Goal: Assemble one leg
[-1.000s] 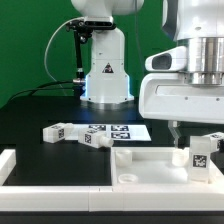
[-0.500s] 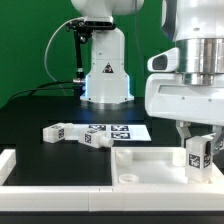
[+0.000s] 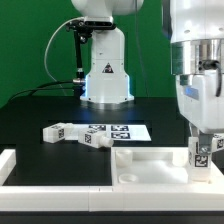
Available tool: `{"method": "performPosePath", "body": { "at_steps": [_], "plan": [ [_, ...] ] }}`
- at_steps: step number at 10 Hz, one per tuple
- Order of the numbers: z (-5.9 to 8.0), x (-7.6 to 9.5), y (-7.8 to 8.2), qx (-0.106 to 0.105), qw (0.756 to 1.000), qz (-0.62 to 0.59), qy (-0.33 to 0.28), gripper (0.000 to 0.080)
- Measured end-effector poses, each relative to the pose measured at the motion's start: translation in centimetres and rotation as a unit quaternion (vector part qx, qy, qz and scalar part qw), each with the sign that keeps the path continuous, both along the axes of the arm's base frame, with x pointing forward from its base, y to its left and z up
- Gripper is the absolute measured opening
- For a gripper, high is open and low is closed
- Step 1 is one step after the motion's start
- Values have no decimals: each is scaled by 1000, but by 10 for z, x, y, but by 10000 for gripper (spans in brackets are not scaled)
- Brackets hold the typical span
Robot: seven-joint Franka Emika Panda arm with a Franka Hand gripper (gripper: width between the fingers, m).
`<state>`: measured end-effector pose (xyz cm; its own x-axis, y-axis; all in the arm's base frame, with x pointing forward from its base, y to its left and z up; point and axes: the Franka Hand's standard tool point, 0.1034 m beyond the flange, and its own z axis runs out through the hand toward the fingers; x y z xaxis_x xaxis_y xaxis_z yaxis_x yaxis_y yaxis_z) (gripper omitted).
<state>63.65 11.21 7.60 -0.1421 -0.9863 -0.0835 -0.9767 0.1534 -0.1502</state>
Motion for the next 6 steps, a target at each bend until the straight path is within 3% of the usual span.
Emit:
{"method": "performPosePath", "body": {
  "at_steps": [2, 3, 4, 6],
  "plan": [
    [0, 0, 0, -4, 1000, 15, -1, 288],
    [0, 0, -1, -4, 1000, 17, -1, 465],
    [1, 1, -4, -25, 990, 135, -8, 587],
    [2, 2, -6, -51, 961, 272, -18, 630]
  ]
}}
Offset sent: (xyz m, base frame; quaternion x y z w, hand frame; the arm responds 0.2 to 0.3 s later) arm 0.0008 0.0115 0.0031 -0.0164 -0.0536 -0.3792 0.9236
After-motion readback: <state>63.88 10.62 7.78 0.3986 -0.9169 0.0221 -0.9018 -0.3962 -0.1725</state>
